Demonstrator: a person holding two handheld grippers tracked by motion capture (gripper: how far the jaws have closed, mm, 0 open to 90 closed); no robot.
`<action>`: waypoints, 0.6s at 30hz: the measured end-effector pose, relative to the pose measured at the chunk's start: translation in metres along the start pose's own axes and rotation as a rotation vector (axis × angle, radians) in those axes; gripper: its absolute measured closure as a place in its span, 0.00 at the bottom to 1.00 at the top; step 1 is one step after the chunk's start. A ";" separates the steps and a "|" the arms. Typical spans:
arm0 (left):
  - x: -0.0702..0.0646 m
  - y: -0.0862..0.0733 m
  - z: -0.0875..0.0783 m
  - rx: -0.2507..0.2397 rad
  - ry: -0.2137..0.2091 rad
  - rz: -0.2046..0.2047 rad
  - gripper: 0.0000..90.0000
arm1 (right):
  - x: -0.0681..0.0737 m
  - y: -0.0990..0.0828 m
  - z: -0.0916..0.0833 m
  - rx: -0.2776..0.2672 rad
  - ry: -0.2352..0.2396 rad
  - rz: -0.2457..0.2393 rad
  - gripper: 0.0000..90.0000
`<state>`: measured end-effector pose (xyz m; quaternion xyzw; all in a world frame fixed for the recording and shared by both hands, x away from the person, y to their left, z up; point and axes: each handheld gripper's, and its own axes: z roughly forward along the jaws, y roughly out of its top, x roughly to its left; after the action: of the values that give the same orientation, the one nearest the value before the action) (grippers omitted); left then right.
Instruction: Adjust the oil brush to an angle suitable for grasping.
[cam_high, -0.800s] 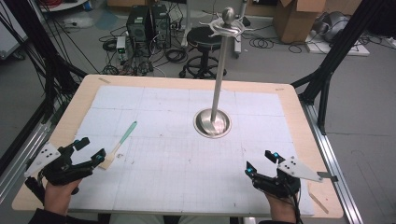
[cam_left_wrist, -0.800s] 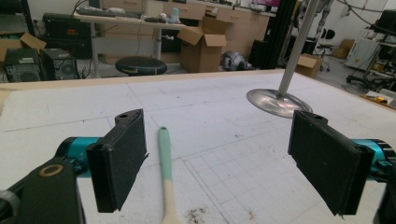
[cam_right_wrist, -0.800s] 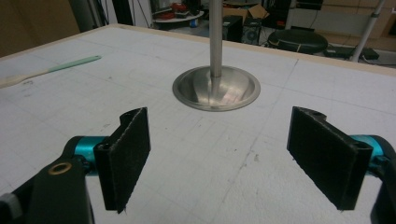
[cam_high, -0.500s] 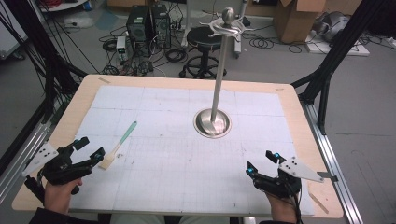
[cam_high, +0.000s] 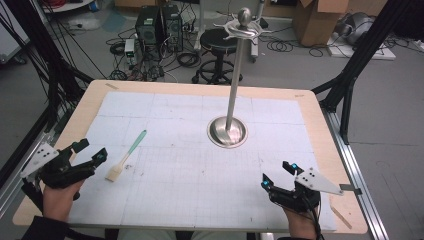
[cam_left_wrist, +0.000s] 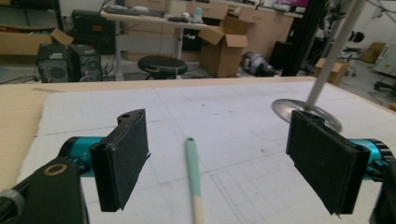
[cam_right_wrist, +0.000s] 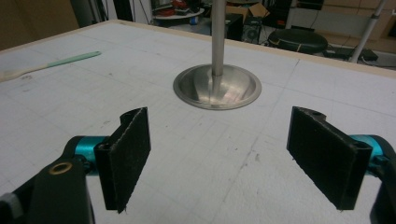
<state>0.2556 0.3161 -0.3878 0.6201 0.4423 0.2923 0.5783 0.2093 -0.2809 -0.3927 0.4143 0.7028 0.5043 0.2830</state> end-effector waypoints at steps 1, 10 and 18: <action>0.003 0.001 0.003 0.015 0.015 0.004 0.25 | -0.001 0.000 0.000 0.001 -0.004 0.003 0.23; 0.002 -0.002 0.019 0.093 0.041 0.006 0.31 | -0.001 -0.001 0.003 0.012 -0.008 0.000 0.23; -0.005 -0.004 0.023 0.116 0.002 0.028 0.31 | -0.001 -0.001 0.004 0.019 -0.015 0.005 0.23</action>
<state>0.2724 0.3015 -0.3950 0.6583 0.4503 0.2752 0.5368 0.2125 -0.2803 -0.3953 0.4225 0.7044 0.4952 0.2830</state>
